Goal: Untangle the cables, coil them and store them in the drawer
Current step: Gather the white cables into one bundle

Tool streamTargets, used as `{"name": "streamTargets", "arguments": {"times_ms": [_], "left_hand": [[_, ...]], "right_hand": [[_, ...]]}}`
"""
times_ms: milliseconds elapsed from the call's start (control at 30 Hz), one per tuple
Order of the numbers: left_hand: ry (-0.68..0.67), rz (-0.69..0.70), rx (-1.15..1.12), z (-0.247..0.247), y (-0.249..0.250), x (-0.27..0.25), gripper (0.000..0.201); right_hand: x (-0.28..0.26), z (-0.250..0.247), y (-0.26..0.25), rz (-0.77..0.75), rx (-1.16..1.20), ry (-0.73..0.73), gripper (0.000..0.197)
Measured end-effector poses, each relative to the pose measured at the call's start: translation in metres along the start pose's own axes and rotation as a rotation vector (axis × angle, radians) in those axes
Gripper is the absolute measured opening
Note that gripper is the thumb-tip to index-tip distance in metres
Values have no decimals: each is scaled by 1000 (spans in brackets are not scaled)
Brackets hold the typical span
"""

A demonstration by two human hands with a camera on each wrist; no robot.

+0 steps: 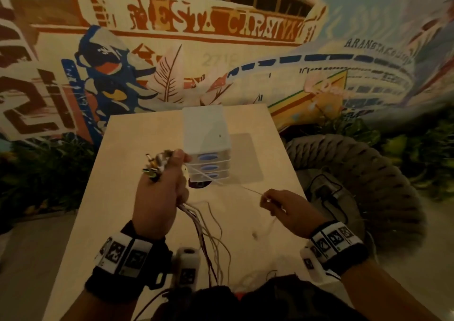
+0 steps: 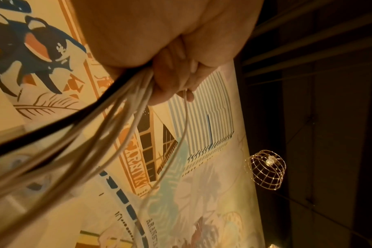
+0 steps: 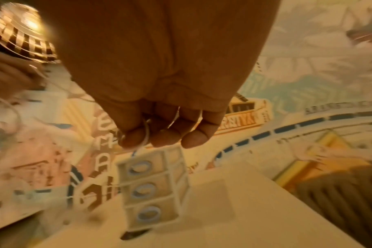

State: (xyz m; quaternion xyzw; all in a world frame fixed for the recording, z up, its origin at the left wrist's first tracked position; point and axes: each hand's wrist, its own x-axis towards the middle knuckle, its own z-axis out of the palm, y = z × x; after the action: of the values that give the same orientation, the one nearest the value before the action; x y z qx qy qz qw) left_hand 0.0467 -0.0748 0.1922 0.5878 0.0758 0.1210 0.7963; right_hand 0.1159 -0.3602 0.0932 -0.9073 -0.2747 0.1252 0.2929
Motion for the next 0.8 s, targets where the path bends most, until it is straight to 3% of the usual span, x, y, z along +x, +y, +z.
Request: {"name": "streamTargets", "arguments": {"times_ms": [133,267,467,533,600,633,700,800], "left_hand": [[87,24,-8,-19,6,9,25],[189,0,-14,-40,2,15,25],[341,-54,106,-71,-21,24,24],[391,-84,243,-77,-29,25,25],[362,-139,459,-77,-35,23,26],[313,-176,573,-74,-37,21,25],[179,-197,699,-64,-37,14,20],[30,-118,823,-46,-37,7,19]], "right_hand": [[-24,2,44,173,28,-15,14],[-39,2,67,292,186,59,35],[-26,-25,37,279,503,208,23],[-11,-38,22,275,757,287,43],[4,-54,0,211,1049,314,52],[9,-61,-13,154,1080,297,49],[17,-71,-39,19,980,238,39],[33,-73,-80,-169,861,149,26]]}}
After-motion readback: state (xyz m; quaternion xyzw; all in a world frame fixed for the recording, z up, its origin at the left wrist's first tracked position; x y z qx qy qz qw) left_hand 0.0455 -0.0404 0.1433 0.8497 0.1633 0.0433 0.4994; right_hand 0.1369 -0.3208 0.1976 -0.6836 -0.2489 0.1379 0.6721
